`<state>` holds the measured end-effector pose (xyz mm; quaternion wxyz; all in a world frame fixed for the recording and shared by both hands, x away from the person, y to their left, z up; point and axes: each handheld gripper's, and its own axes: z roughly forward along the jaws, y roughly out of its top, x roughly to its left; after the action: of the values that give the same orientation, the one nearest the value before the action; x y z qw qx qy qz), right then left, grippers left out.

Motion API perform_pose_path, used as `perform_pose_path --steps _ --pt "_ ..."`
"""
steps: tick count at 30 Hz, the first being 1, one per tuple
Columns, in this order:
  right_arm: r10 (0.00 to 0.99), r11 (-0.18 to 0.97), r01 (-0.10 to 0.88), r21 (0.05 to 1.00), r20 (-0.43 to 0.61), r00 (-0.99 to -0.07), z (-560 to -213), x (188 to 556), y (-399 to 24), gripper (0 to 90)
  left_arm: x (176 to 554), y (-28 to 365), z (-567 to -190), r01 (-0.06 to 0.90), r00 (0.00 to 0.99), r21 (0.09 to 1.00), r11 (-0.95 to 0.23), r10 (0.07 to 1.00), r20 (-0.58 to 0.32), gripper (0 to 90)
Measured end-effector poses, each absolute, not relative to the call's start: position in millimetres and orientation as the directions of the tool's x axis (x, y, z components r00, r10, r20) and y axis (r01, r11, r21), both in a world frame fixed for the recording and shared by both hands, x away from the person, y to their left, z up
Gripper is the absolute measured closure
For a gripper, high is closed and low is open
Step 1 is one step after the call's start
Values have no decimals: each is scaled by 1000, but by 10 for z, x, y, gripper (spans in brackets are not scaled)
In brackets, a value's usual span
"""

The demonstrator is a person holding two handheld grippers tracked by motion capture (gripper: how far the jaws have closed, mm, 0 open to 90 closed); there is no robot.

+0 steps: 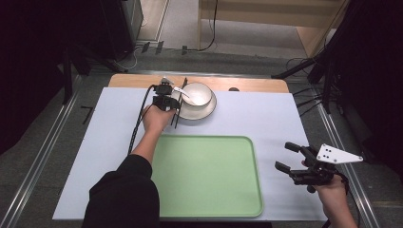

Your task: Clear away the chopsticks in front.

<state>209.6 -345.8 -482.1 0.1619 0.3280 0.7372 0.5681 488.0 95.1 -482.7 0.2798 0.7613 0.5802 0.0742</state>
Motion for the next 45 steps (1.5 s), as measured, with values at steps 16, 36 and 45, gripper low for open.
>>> perform_pose_path --steps 16,36,45 --pt "666 137 298 945 135 -733 -4816 2090 -3456 173 4884 1035 -4723 854 270 506 -119 934 -236 864" --pt "668 149 299 943 127 -733 -4813 2082 -3440 174 4288 1871 -4181 818 355 551 -165 898 -260 864" --pt "667 151 300 942 127 -734 -4811 2077 -3422 174 3731 2159 -4235 826 360 543 -151 883 -301 864"
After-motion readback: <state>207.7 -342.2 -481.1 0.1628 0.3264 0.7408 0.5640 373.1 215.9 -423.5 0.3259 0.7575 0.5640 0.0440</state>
